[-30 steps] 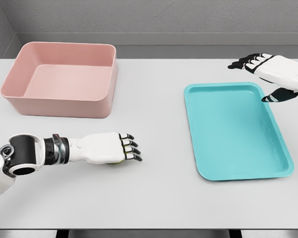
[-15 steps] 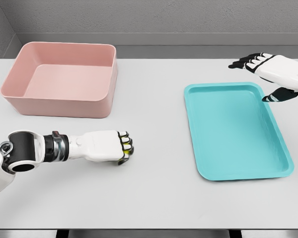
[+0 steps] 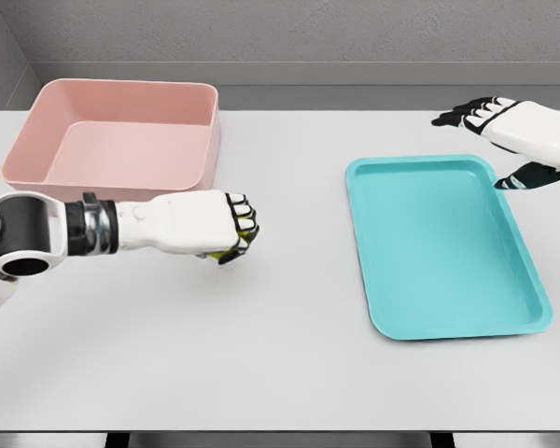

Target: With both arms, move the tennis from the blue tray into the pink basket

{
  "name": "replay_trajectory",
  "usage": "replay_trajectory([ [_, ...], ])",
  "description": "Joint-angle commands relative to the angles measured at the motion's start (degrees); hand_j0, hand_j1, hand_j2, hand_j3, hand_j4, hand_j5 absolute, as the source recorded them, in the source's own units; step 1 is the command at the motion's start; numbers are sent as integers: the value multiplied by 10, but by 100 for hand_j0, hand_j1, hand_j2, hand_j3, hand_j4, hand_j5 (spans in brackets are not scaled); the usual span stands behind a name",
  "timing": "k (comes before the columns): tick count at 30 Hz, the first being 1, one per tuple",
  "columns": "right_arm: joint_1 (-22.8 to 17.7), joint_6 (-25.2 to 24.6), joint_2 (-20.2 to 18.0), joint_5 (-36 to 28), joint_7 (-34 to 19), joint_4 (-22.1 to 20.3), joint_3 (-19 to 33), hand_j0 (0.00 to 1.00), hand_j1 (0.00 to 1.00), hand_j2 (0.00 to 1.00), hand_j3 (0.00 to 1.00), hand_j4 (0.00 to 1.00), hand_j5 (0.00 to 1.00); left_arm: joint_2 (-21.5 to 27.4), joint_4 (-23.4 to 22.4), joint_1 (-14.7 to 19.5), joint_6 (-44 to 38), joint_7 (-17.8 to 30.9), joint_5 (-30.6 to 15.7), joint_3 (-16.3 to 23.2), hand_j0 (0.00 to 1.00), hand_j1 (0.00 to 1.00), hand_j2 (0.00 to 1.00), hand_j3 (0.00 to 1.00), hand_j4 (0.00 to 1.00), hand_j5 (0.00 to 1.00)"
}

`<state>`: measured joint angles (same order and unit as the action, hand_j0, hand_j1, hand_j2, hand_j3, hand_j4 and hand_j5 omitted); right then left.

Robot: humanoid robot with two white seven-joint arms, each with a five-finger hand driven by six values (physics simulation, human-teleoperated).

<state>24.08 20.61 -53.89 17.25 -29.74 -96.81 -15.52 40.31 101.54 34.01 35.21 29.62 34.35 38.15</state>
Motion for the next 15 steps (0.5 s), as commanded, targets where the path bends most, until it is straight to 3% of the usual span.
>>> replay_trajectory([
  [1,0,-1,-1,-2,0,0,1,100,100,100,100,100,100,1,-1,0,-2,-2,-23,-20,15,15,15,15,15,15],
  [4,0,-1,-1,-2,0,0,1,100,100,100,100,100,100,4,-6,-1,-2,-1,-24,-67,16,16,16,16,16,16],
  [8,0,0,-1,-2,0,0,1,100,100,100,100,100,100,4,-55,3,-2,4,-22,-132,16,16,16,16,16,16],
  [12,0,0,-1,-2,0,0,1,100,100,100,100,100,100,5,-164,46,-2,5,-20,-131,16,16,16,16,16,16],
  [15,0,0,-1,-2,0,0,1,100,100,100,100,100,100,-1,-213,62,-2,6,-15,-122,17,17,17,17,17,17],
])
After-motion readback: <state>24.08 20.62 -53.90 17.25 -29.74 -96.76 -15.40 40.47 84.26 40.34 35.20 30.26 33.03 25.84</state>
